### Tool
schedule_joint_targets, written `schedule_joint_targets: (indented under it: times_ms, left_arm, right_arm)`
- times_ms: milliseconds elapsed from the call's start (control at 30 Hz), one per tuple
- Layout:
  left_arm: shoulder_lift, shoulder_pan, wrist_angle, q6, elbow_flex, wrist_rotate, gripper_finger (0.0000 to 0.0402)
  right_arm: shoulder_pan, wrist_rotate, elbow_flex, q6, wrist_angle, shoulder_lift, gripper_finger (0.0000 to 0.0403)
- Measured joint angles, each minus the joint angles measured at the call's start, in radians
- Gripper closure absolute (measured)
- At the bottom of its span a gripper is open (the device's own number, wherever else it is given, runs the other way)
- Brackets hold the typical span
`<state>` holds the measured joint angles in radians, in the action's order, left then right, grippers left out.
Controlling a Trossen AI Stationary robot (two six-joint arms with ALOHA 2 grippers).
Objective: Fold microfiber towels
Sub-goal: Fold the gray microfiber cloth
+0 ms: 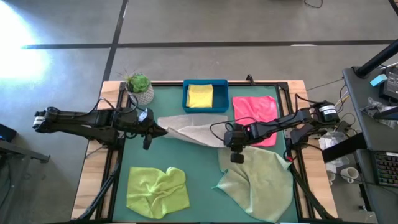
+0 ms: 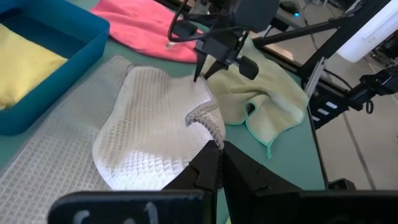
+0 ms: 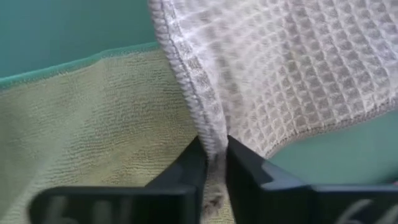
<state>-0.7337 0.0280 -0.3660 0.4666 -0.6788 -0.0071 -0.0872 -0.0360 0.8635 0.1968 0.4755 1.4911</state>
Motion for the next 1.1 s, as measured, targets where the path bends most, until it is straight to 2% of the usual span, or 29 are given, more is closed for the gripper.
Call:
schedule_joint_targets:
  times_ms: [67,200,500,633,833,1100]
  left_arm:
    - [-0.004,0.000,-0.007,0.000,0.000,0.000,0.0401]
    - [-0.003,0.000,-0.031,0.000,0.000,0.000,0.0401]
    - [0.012,0.000,-0.101,-0.009,-0.036,-0.004,0.0402]
    - [0.017,0.000,-0.212,-0.028,-0.085,-0.056,0.0402]
    - [0.016,0.000,-0.280,-0.088,-0.156,-0.149,0.0402]
    - [0.017,0.000,-0.292,-0.141,-0.214,-0.207,0.0401]
  right_arm:
    - [0.000,0.000,0.000,0.025,0.002,-0.006,0.0386]
    - [0.000,0.001,0.051,0.069,0.078,-0.030,0.0392]
    - [0.000,-0.055,0.336,0.073,0.376,-0.064,0.0394]
    - [0.000,-0.109,0.468,0.078,0.507,-0.064,0.0394]
    - [0.000,-0.221,0.635,0.099,0.627,-0.064,0.0394]
    - [-0.003,-0.254,0.725,0.150,0.668,-0.064,0.0394]
